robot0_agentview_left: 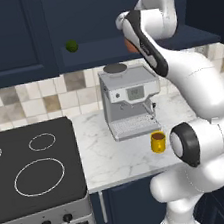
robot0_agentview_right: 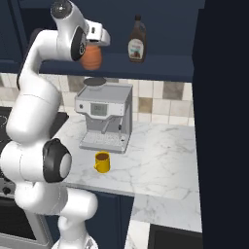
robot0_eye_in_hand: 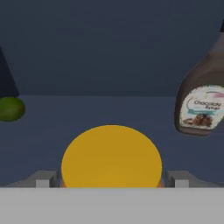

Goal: Pick the syrup bottle and honey bottle from the cabinet and place them next to the mug.

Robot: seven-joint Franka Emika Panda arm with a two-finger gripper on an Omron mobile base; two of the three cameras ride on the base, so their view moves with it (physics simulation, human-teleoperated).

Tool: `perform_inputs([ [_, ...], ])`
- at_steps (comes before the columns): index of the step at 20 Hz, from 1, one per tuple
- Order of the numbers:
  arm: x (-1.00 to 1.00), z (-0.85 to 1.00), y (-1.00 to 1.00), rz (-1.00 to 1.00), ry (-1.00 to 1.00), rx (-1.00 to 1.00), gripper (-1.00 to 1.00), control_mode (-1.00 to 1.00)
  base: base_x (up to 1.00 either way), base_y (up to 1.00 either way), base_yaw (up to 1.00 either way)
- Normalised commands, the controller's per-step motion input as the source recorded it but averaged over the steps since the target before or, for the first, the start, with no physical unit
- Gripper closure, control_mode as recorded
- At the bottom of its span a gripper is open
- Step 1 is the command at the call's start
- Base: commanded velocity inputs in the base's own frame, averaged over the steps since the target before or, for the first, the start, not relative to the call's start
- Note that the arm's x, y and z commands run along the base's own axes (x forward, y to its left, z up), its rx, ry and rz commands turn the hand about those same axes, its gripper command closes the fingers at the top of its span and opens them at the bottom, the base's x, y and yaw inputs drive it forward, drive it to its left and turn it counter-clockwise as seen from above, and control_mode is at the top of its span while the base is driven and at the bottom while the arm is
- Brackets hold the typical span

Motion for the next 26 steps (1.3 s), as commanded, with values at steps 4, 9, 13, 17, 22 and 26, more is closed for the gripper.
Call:
perform_inputs([
  [4,-1.0,-0.04,-0.01,0.0,-0.09,0.0,1.0,-1.0,0.0,0.0,0.0],
  [9,-1.0,-0.45,-0.29,0.02,-0.07,0.0,1.0,-1.0,0.0,0.0,0.0],
  [13,-0.97,-0.63,-0.47,0.03,-0.02,0.0,1.0,-1.0,0.0,0.0,0.0],
  [17,-0.4,-0.36,-0.57,0.07,0.01,-0.02,1.0,-1.0,0.0,0.0,0.0],
  [22,-0.02,-0.34,-0.51,0.13,0.03,-0.07,1.0,-1.0,0.0,0.0,0.0],
  [26,0.27,-0.24,-0.48,0.27,0.01,-0.13,1.0,-1.0,0.0,0.0,0.0],
])
